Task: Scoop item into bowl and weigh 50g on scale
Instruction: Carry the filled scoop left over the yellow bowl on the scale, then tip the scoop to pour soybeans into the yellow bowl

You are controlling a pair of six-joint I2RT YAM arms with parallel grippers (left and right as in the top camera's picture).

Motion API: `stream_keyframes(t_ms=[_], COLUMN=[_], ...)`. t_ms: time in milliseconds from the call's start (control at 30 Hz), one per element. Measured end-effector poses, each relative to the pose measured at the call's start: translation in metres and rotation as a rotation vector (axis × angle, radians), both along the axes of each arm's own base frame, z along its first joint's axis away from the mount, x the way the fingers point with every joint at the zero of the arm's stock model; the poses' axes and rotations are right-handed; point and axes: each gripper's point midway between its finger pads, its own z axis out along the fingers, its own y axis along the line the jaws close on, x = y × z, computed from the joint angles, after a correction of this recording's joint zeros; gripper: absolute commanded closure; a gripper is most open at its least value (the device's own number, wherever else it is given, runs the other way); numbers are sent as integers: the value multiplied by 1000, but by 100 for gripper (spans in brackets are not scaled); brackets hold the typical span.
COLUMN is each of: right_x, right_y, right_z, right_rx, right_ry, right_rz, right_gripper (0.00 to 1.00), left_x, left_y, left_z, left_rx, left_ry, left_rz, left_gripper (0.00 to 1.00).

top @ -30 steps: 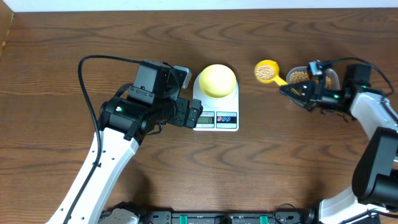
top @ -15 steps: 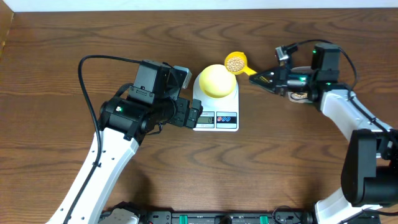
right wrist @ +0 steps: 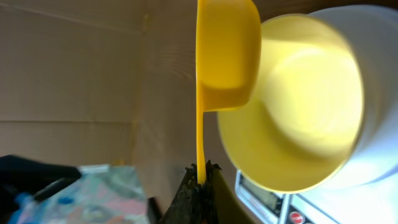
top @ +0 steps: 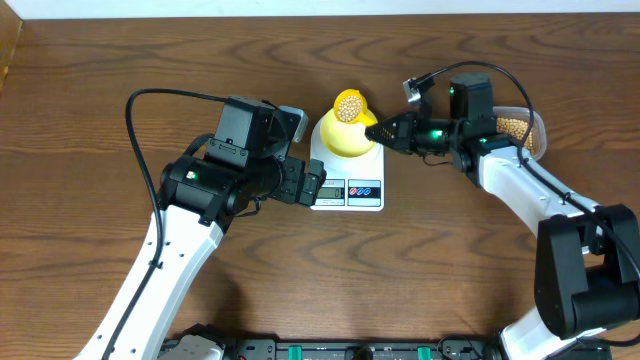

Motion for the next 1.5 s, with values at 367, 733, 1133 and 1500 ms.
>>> stream_keyframes(t_ms=[367, 733, 1133, 1500], right_x=[-13, -16, -18, -12], right_y=[-6, 0, 3, -7], right_z=[19, 13, 3, 2], right_rx=[-255, -497, -757, -894], right_ry=[-188, -353, -517, -612], right_rz=[-54, -65, -42, -16], right_gripper=[99, 99, 99, 99], left_x=[0, 0, 0, 0], left_y=[0, 0, 0, 0], left_z=[0, 0, 0, 0], left_rx=[0, 0, 0, 0], left_ry=[0, 0, 0, 0], left_rz=[0, 0, 0, 0], left_gripper=[2, 2, 2, 2])
